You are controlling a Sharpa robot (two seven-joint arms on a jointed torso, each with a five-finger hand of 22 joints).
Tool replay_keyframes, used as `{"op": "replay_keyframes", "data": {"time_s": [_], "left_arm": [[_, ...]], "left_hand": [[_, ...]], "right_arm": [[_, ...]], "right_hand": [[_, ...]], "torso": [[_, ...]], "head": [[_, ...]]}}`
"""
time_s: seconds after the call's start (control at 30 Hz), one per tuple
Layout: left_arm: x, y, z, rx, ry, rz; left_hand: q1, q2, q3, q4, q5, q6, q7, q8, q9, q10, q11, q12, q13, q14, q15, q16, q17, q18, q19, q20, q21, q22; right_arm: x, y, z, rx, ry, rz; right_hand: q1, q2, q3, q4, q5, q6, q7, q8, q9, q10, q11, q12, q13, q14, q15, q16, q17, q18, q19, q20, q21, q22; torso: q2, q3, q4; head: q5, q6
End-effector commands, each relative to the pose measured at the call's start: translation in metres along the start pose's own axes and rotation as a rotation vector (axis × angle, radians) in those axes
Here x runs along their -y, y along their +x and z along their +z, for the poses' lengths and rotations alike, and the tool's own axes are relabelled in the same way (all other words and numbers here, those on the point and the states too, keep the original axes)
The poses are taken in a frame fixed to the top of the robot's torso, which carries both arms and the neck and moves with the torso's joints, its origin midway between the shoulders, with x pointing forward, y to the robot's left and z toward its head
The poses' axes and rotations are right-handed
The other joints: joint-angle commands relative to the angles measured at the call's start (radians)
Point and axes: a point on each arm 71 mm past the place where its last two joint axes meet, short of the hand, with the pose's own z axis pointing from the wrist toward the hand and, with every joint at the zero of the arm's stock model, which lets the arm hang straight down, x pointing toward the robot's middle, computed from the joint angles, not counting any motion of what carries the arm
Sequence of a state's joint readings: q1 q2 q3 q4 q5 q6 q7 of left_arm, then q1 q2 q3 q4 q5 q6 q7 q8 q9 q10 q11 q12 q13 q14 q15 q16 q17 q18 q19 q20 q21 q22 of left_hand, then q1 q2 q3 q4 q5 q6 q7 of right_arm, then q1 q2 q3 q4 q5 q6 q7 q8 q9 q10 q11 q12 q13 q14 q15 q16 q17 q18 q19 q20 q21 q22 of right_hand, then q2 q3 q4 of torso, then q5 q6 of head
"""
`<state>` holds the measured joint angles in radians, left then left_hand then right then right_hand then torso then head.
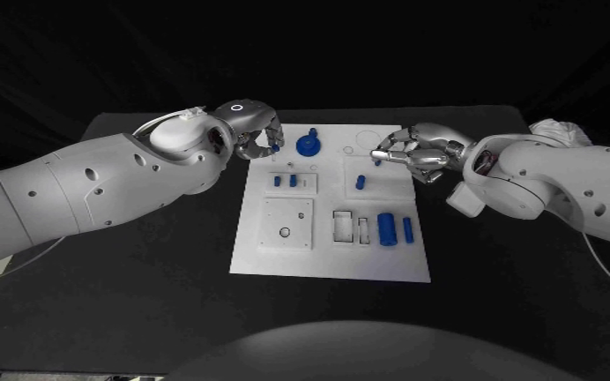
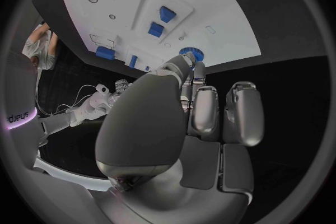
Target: Assemble the parts on the task board
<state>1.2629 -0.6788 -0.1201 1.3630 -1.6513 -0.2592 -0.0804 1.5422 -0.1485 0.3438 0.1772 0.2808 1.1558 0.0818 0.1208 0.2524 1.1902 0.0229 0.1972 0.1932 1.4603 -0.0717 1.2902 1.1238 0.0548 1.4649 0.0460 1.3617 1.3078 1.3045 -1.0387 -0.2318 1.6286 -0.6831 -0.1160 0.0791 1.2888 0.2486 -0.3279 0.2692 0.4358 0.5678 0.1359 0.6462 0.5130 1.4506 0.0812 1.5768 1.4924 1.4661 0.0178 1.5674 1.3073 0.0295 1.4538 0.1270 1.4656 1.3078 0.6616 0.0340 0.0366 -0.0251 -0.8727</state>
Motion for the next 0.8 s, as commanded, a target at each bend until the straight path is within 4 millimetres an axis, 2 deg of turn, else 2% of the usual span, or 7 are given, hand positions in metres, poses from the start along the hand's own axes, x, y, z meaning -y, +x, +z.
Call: {"op": "replay_keyframes", "data": {"time_s": [0.03,0.23,0.43,0.53,0.8], "left_arm": [[-0.001,0.005,0.000,-0.044,-0.014,-0.011],[-0.003,0.013,0.000,-0.049,-0.024,-0.022],[-0.001,0.020,0.004,-0.042,-0.021,-0.032],[0.001,0.022,0.006,-0.033,-0.014,-0.035],[0.006,0.023,0.011,-0.005,-0.002,-0.039]], "left_hand": [[-0.005,-0.003,-0.002,-0.004,-0.005,-0.010,0.000,-0.007,-0.001,0.000,0.000,-0.005,-0.002,0.025,0.004,0.004,-0.002,-0.003,0.014,-0.004,0.002,0.167],[-0.005,-0.003,-0.001,-0.004,-0.006,-0.012,0.001,-0.009,-0.002,-0.001,0.001,-0.006,-0.002,0.025,0.004,0.005,-0.001,-0.004,0.014,-0.004,0.002,0.167],[-0.003,-0.003,0.001,-0.005,-0.006,-0.016,0.004,-0.013,-0.004,-0.001,0.003,-0.010,-0.004,0.026,0.005,0.007,0.002,-0.004,0.015,-0.004,0.004,0.168],[-0.003,-0.003,0.002,-0.005,-0.005,-0.018,0.005,-0.014,-0.005,-0.002,0.004,-0.011,-0.004,0.026,0.005,0.008,0.003,-0.004,0.015,-0.003,0.004,0.169],[0.000,-0.002,0.004,-0.007,-0.002,-0.020,0.006,-0.017,-0.006,-0.001,0.005,-0.013,-0.005,0.027,0.006,0.008,0.003,-0.004,0.015,-0.003,0.003,0.169]], "right_arm": [[0.000,0.002,0.000,-0.015,-0.004,-0.002],[0.001,0.002,0.000,-0.016,-0.002,-0.002],[0.001,0.002,0.000,-0.017,-0.004,-0.002],[0.001,0.003,0.001,-0.019,-0.005,-0.002],[0.001,0.003,0.000,-0.019,-0.003,-0.001]], "right_hand": [[0.011,0.001,0.002,0.006,0.006,0.007,0.001,0.005,0.000,0.120,-0.019,-0.006,0.078,0.105,-0.005,0.003,0.263,0.009,-0.007,-0.002,-0.006,0.212],[0.011,0.001,0.002,0.006,0.006,0.007,0.001,0.005,0.000,0.120,-0.019,-0.006,0.078,0.105,-0.005,0.003,0.263,0.009,-0.007,-0.002,-0.006,0.212],[0.012,0.001,0.002,0.006,0.007,0.007,0.001,0.004,0.000,0.120,-0.019,-0.006,0.078,0.105,-0.005,0.003,0.263,0.009,-0.007,-0.002,-0.006,0.212],[0.012,0.001,0.002,0.006,0.007,0.007,0.001,0.004,0.000,0.120,-0.019,-0.006,0.078,0.105,-0.005,0.003,0.263,0.009,-0.007,-0.002,-0.006,0.212],[0.012,0.001,0.002,0.006,0.007,0.007,0.001,0.004,0.000,0.120,-0.019,-0.006,0.078,0.105,-0.005,0.003,0.263,0.009,-0.007,-0.002,-0.006,0.212]], "torso": [[0.001,0.0001,0.0014],[-0.001,0.0022,0.0010],[-0.001,0.0015,0.0004],[0.001,0.0010,-0.0020],[-0.001,0.0014,-0.0014]], "head": [[-0.002,0.000],[0.001,0.000],[0.001,0.000],[0.003,0.000],[0.000,0.000]]}}
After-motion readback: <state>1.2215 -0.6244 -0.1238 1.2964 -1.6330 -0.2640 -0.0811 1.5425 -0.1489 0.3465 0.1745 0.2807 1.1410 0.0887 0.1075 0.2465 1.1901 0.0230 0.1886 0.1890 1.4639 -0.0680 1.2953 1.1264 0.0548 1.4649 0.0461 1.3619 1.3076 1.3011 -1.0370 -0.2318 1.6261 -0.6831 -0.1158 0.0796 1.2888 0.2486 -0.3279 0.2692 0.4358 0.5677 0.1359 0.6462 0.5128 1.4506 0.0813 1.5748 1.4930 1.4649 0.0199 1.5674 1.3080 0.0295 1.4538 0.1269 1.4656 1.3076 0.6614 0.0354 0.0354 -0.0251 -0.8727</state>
